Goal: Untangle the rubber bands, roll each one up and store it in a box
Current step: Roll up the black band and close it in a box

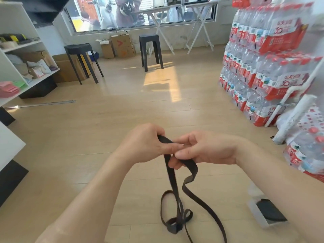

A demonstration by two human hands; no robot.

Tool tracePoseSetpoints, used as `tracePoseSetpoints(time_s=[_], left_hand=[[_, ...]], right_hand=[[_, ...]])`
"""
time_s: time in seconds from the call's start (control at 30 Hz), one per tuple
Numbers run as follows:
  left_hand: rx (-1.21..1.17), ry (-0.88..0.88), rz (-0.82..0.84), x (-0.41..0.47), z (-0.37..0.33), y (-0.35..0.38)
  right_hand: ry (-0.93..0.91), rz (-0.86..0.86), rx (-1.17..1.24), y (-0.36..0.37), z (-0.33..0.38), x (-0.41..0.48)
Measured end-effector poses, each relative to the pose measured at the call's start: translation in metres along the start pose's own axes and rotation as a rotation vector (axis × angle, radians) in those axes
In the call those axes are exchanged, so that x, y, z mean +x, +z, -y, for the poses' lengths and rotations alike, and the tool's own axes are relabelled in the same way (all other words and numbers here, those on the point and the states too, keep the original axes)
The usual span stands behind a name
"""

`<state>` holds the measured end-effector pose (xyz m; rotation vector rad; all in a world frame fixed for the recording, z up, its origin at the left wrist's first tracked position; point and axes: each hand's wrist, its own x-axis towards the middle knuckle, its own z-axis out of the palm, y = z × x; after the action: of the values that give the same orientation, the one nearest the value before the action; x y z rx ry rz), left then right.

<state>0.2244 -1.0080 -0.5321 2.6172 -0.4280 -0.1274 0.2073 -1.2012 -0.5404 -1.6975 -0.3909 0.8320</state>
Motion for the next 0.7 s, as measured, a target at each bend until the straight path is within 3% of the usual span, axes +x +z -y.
tracePoseSetpoints(time_s=[0.1,0.2,0.33,0.43,0.57,0.7], left_hand=[[-0.179,-0.064,0.171,-0.001,0.003,-0.002],[-0.311,-0.020,0.273,-0.002,0.004,-0.001],[-0.405,0.111,0.245,-0.002,-0.003,0.000],[-0.491,0.115,0.114,-0.003,-0.009,0.002],[-0.648,0.028,-0.071,-0.003,-0.014,0.000],[-0.685,0.042,-0.059,-0.007,-0.019,0.002]], right_hand=[[-0.037,-0.116,-0.177,-0.007,-0.006,-0.006],[-0.105,-0.160,-0.114,-0.009,-0.009,-0.007],[-0.196,-0.164,0.073,-0.010,-0.010,-0.009],[-0.252,-0.223,0.175,-0.009,-0.010,-0.007],[-0.201,-0.460,0.031,-0.006,-0.018,0.002],[-0.204,-0.365,-0.054,0.004,-0.022,0.006]])
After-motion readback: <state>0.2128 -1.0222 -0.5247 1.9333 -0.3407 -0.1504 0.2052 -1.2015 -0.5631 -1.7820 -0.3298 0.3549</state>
